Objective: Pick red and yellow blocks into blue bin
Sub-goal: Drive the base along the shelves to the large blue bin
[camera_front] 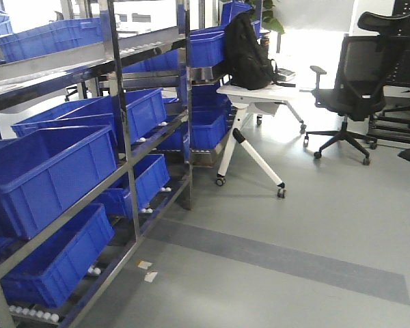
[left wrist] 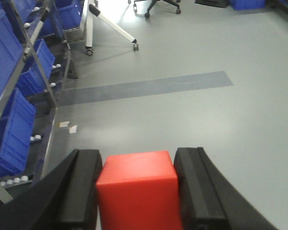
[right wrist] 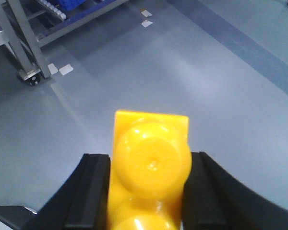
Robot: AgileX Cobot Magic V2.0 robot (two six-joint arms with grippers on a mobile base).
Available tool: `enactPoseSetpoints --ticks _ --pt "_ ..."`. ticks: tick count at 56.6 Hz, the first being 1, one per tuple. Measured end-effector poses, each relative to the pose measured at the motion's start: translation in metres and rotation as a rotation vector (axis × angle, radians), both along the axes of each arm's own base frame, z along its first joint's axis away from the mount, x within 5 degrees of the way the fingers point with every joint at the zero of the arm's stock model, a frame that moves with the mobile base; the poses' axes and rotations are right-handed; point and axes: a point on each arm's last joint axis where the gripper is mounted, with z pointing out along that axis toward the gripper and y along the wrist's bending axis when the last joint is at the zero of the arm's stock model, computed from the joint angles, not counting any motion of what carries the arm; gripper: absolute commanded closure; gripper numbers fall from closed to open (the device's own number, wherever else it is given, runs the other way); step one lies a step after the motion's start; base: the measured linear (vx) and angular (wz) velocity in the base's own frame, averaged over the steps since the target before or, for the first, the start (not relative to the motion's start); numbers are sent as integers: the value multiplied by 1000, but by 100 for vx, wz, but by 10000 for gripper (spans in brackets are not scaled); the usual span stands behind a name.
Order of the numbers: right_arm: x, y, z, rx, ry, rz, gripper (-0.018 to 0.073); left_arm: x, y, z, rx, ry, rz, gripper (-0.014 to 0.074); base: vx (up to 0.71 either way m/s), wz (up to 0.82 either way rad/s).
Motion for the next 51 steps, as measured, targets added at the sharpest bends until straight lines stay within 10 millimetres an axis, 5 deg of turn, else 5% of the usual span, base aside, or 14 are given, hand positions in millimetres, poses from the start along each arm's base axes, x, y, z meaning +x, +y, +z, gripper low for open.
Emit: enactPoseSetpoints --ticks 51 --pt "0 0 0 1 -1 0 349 0 0 0 0 1 0 293 29 37"
